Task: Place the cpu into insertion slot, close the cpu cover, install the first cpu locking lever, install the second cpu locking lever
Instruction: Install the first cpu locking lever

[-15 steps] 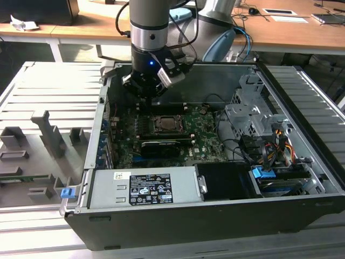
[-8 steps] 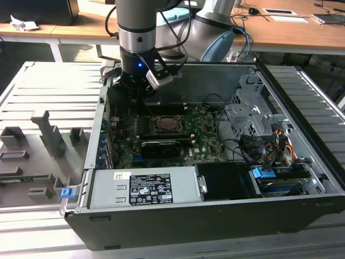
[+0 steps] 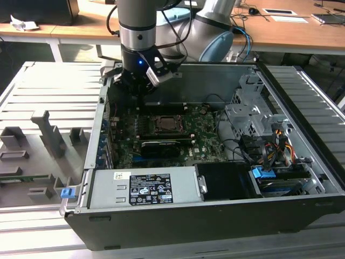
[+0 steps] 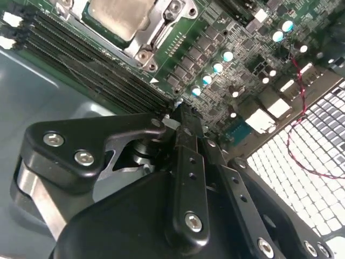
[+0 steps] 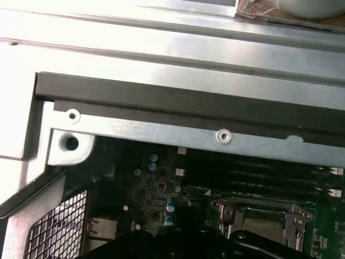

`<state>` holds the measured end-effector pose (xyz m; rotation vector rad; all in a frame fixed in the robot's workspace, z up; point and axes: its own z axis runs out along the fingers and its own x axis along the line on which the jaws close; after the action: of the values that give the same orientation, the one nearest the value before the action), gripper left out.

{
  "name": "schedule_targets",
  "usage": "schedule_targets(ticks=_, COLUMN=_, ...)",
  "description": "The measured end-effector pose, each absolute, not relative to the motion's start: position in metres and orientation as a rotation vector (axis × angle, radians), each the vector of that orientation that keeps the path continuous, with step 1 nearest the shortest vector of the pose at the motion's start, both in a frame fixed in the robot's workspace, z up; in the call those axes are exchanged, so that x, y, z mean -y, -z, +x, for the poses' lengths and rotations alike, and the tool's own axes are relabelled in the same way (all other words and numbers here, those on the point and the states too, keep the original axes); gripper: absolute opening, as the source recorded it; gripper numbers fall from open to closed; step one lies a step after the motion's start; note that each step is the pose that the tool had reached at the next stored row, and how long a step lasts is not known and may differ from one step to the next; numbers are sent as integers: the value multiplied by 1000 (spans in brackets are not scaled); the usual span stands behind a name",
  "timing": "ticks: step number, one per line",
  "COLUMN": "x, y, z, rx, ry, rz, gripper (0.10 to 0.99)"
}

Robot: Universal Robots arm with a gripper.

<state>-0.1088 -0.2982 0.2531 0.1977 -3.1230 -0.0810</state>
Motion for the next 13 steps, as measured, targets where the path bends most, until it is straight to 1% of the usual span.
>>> schedule_targets(ticks=4, x=298, y=-252, z=-98, rx=3125, ry=78, rz=178, gripper=106)
schedule_targets(ticks=7, x=298, y=-247, z=-74, rx=3126, ry=80, rz=156, gripper=106)
schedule_targets(ticks=9, x=298, y=-245, z=-70, rx=3128, ry=128, rz=115, gripper=106)
schedule_targets(ticks=13, x=298, y=-240, z=-70, rx=3129, ry=144, rz=103, gripper=106)
